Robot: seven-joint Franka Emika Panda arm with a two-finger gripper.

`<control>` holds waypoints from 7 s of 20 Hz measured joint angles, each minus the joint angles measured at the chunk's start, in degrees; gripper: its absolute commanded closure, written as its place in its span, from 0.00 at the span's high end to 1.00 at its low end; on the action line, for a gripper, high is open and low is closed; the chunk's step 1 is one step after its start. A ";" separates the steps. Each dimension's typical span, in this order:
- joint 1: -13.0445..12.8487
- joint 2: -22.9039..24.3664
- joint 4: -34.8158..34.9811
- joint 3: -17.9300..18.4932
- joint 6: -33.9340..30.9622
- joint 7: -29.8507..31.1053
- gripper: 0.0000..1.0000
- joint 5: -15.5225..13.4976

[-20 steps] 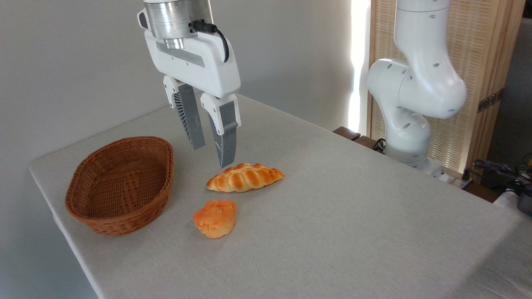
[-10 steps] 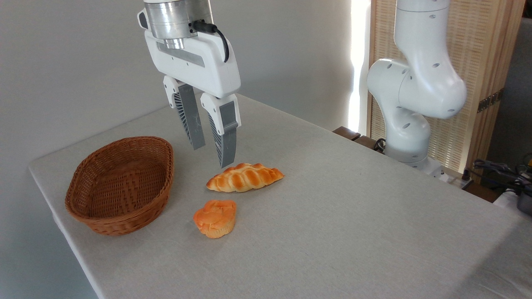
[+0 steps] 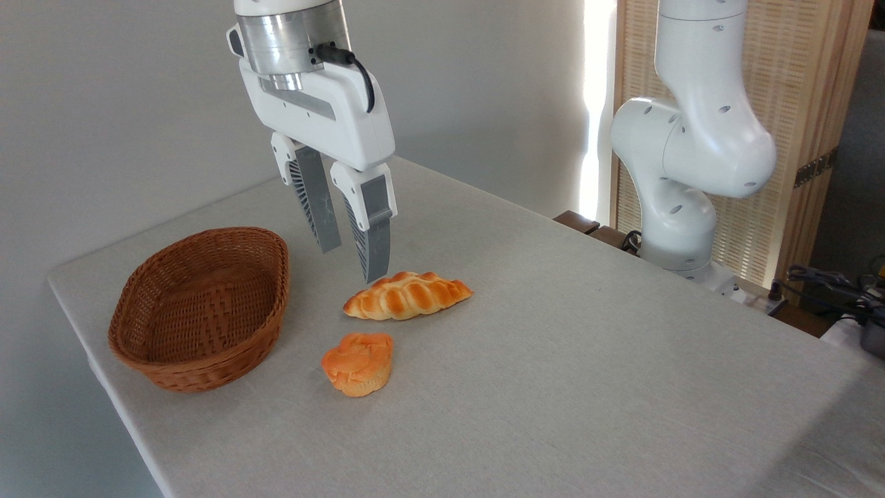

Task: Put bread into the basket

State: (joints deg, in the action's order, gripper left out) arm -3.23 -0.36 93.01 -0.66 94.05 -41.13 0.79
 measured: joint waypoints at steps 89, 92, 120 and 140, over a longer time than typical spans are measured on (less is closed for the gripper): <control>-2.82 -4.93 4.79 -12.52 19.05 -4.96 0.15 6.10; -2.81 -7.29 2.29 -13.81 19.43 -0.54 0.15 5.40; -2.28 -15.98 0.02 -17.41 31.91 13.12 1.00 3.64; 1.14 0.91 -0.78 -2.00 -3.26 0.68 1.00 -4.16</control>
State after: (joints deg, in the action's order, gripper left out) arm -2.09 0.55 92.23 -2.65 90.79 -40.45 -3.38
